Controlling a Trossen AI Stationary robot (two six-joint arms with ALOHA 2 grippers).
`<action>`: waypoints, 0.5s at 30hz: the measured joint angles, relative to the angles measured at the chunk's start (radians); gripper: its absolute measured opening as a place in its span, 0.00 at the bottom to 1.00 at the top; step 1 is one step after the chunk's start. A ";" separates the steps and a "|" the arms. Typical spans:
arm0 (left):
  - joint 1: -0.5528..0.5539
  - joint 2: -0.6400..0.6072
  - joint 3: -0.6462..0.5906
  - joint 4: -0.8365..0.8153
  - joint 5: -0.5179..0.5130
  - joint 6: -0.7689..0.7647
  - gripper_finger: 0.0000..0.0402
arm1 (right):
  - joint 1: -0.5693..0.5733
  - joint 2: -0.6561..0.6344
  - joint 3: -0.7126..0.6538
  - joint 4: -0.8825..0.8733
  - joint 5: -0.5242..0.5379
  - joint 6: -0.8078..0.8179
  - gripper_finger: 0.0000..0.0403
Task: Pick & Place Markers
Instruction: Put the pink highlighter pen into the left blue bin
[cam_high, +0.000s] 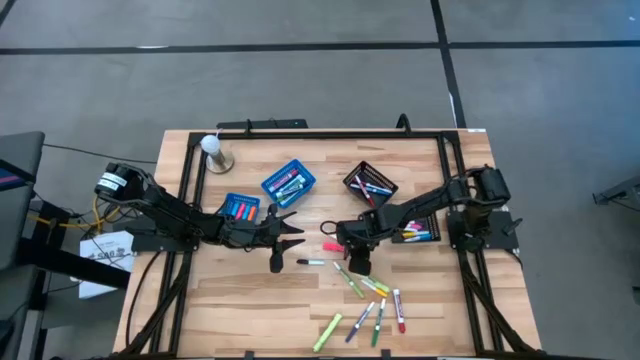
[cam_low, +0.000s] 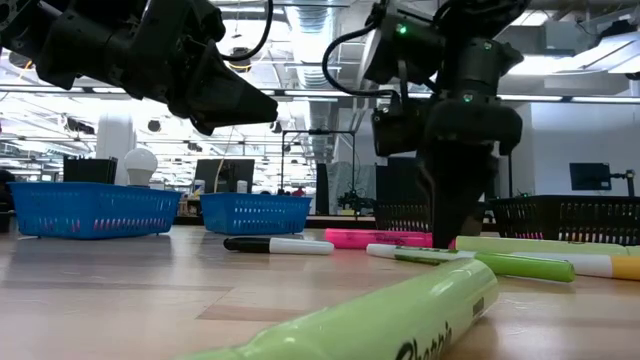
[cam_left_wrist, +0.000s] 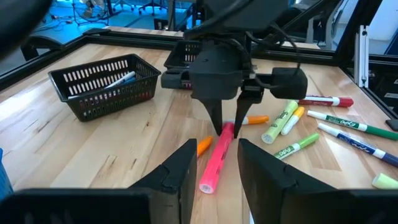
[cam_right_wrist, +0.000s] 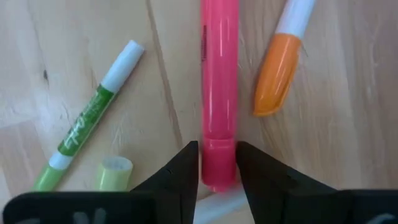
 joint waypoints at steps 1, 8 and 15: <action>0.000 0.000 0.000 0.000 0.000 0.000 0.28 | -0.007 0.006 0.000 -0.001 -0.004 -0.022 0.25; 0.000 0.000 0.000 0.000 0.000 0.000 0.28 | -0.029 -0.018 -0.005 0.015 -0.081 -0.085 0.12; 0.000 0.000 0.000 0.001 0.000 -0.041 0.28 | 0.005 -0.086 -0.007 0.120 -0.074 -0.083 0.15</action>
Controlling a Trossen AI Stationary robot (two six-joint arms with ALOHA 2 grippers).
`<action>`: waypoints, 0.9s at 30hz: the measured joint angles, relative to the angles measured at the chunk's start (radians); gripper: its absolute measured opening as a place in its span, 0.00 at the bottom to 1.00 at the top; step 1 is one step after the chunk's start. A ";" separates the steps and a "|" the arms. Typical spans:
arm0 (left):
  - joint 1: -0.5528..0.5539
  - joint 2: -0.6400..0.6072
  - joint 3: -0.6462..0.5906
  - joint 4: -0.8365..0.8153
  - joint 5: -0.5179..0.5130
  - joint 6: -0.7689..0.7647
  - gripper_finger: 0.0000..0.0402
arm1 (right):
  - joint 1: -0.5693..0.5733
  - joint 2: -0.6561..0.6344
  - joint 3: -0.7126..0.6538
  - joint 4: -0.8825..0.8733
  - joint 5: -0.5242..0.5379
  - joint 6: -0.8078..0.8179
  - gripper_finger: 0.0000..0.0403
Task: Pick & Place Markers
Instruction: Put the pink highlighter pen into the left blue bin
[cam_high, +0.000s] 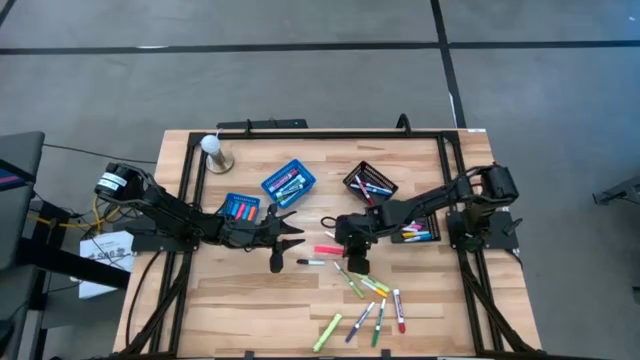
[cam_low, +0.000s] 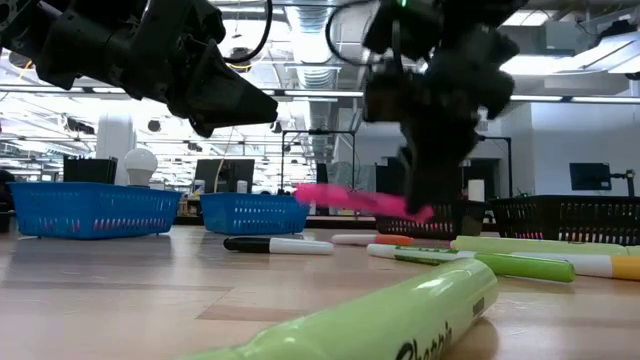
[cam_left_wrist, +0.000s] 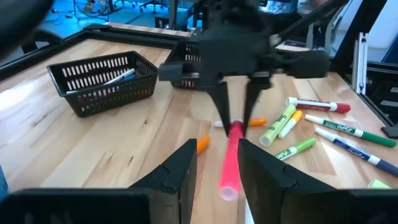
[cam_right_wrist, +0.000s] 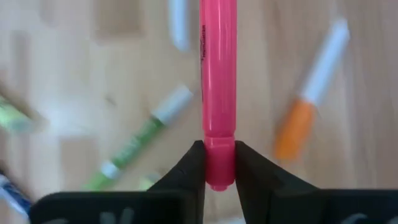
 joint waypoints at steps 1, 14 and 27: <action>0.000 0.000 0.000 0.000 0.000 -0.003 0.28 | 0.006 -0.001 0.000 0.030 0.000 -0.003 0.16; 0.000 0.000 0.001 0.004 0.161 -0.030 0.34 | -0.010 -0.006 0.000 0.193 0.053 -0.112 0.15; 0.027 0.099 0.002 -0.003 0.130 -0.034 0.47 | -0.023 -0.008 0.002 0.218 0.053 -0.112 0.16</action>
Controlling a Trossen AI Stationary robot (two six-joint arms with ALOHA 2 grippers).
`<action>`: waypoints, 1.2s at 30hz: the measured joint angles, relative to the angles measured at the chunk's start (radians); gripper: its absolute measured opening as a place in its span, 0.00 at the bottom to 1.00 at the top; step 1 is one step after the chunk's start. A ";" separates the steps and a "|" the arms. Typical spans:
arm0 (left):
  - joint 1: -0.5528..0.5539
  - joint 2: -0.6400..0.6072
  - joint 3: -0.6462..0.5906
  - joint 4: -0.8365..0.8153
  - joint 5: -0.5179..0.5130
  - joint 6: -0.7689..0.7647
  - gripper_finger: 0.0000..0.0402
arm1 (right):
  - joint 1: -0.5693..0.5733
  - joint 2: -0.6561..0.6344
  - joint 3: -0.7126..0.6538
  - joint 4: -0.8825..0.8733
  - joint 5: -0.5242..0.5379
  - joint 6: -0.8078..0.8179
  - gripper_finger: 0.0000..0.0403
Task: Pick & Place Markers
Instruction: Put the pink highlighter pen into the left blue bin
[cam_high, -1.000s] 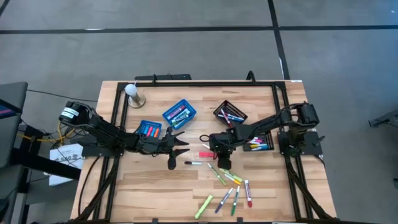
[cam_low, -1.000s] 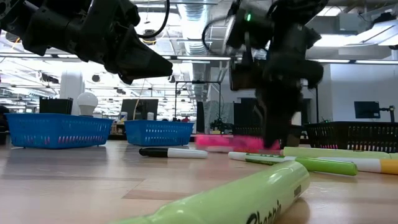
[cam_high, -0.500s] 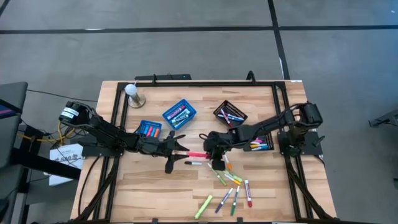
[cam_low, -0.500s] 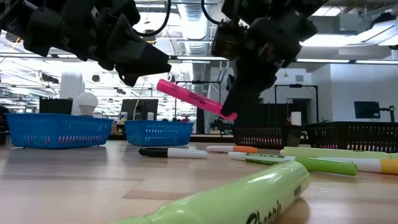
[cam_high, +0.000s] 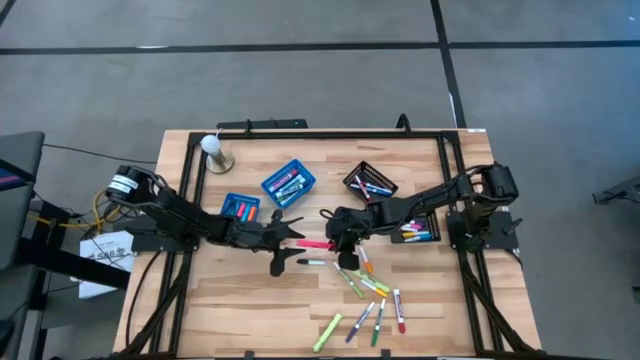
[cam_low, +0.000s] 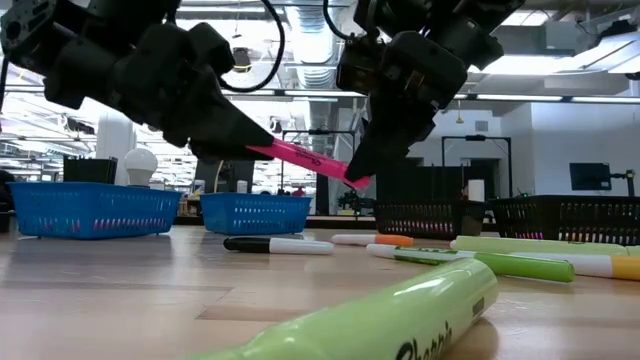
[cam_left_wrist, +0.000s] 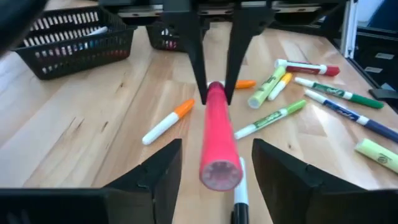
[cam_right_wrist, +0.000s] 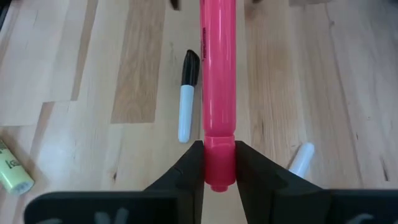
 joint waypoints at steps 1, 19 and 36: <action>0.003 0.006 0.000 0.007 0.000 -0.001 0.47 | 0.000 0.000 0.000 0.000 0.000 0.000 0.16; 0.012 0.013 0.000 0.062 0.039 -0.004 0.28 | 0.000 0.000 0.000 0.035 -0.002 -0.003 0.16; 0.012 0.012 0.000 0.062 0.034 0.000 0.19 | 0.009 0.000 0.000 0.044 0.002 -0.002 0.21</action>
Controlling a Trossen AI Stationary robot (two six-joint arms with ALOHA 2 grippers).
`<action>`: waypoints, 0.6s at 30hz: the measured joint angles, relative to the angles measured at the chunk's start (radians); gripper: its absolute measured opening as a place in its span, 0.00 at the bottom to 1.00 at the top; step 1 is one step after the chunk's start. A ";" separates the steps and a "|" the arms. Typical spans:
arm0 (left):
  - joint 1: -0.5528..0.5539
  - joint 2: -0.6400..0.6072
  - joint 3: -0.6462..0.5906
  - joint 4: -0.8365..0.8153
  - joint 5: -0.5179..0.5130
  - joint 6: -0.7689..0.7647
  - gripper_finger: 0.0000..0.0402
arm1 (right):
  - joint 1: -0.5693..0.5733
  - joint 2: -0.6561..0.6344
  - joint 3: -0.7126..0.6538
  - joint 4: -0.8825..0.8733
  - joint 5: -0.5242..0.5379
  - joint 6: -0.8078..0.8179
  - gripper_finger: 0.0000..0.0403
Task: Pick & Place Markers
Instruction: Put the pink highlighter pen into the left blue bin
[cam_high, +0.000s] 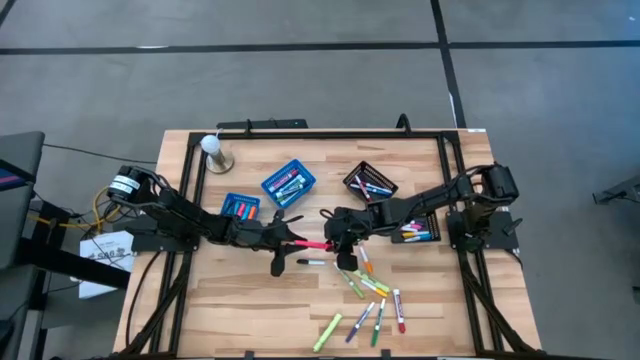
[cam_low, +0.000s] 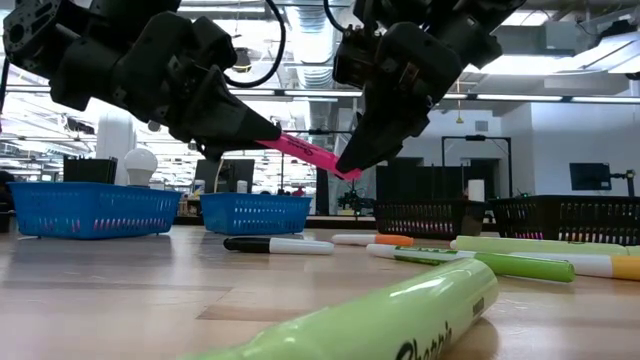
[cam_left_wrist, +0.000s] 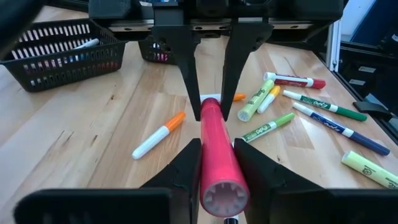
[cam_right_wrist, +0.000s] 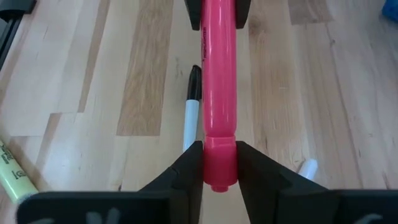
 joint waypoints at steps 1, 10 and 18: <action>0.000 0.000 0.000 0.000 0.000 0.000 0.19 | 0.002 0.000 0.000 -0.001 0.000 0.001 0.23; 0.000 0.000 0.000 0.000 -0.004 0.000 0.19 | 0.005 0.000 0.000 -0.091 0.044 0.002 0.39; 0.000 -0.108 -0.003 -0.144 -0.015 0.000 0.19 | 0.006 0.000 0.000 -0.124 0.044 0.003 0.45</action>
